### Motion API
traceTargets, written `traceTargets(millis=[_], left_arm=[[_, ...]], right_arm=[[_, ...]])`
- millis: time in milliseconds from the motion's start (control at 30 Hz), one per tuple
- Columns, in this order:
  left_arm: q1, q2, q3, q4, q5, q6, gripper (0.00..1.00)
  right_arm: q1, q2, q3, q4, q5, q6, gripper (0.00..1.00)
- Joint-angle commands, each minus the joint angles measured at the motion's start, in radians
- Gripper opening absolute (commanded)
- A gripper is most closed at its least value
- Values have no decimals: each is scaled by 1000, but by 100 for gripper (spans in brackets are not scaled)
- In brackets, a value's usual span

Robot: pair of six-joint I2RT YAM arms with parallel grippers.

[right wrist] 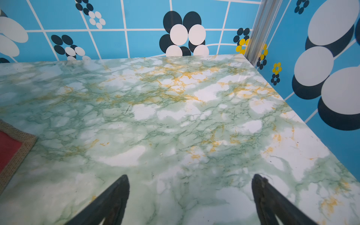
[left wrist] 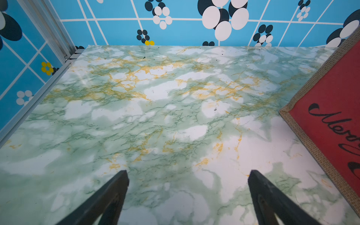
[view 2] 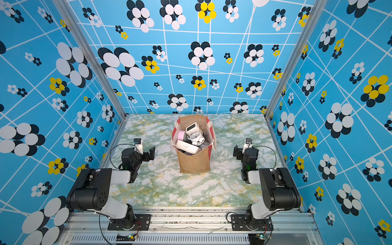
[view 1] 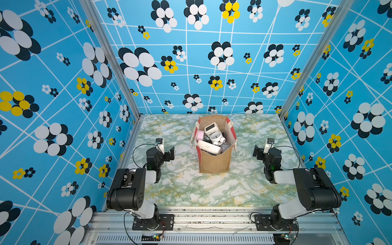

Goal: Put the alarm clock into the canvas bag
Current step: Reset both arms

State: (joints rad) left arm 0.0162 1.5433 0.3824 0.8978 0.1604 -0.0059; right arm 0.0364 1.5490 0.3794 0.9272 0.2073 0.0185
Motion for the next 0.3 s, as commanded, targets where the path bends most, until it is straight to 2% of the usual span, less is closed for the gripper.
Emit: traceTargets(millis=[0,267], left_arm=[[-12,1,2,11,-34,17,99],[-12,2,2,12,-33,15,99]], right_arm=[[-4,12,-7,27,15,15,99],[-4,8,-30,62,51,29,99]])
